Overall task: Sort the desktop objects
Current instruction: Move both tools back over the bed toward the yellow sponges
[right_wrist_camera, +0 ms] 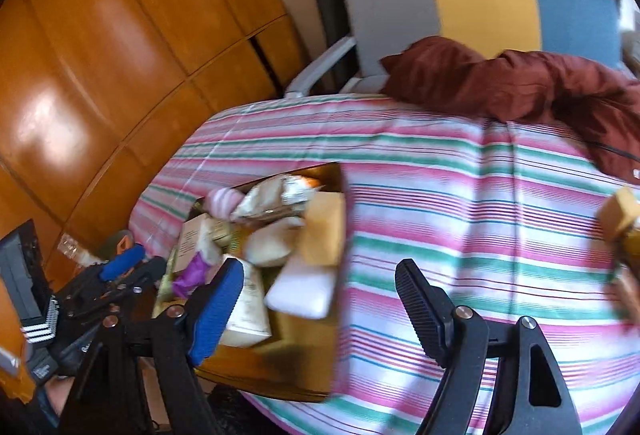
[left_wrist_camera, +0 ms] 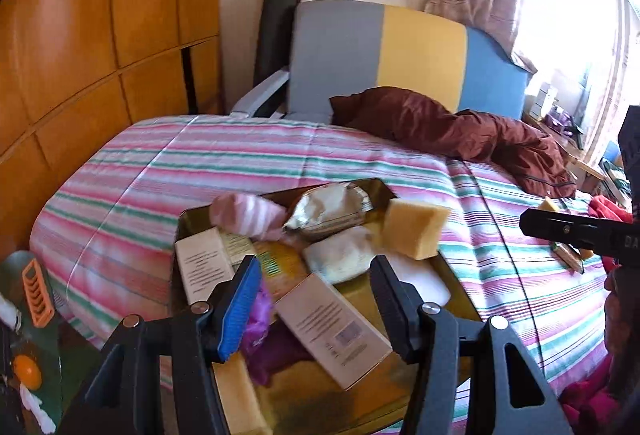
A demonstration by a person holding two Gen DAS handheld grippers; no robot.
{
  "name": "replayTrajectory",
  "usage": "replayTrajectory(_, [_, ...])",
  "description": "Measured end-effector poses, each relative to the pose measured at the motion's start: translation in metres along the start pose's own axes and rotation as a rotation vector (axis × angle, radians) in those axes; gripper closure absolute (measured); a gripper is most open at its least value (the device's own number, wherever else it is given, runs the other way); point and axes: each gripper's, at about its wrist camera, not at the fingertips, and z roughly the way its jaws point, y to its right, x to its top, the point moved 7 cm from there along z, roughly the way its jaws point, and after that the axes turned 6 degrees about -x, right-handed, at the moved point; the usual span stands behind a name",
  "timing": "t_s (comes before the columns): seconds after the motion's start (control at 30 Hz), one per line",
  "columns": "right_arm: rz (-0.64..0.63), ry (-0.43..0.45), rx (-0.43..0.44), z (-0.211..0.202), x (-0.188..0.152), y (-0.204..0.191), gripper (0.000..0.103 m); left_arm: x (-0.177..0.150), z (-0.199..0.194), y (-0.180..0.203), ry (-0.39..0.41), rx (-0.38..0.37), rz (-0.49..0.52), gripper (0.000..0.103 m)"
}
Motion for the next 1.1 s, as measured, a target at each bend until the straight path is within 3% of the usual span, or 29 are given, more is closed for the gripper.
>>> replayTrajectory(0.37, [0.197,-0.008,-0.142,-0.034,-0.01,0.112,0.019,0.012,0.016,0.055,-0.017,-0.094,0.101,0.046])
replayTrajectory(0.67, [0.427,-0.005,-0.287,-0.074,-0.022,0.228,0.019,0.007,0.033,0.105,-0.068,-0.174,0.181,0.046])
replayTrajectory(0.8, [0.577,0.008,-0.358,-0.092,-0.028,0.292,0.013,0.007,0.038,0.128,-0.084,-0.205,0.216,0.046])
replayTrajectory(0.97, [0.685,-0.011,-0.437,-0.094,-0.034,0.349,0.007,0.004,0.047,0.158,-0.111,-0.244,0.262,0.046])
replayTrajectory(1.1, [0.739,-0.026,-0.448,-0.083,-0.039,0.375,0.007,0.001,0.056,0.181,-0.139,-0.278,0.296,0.046])
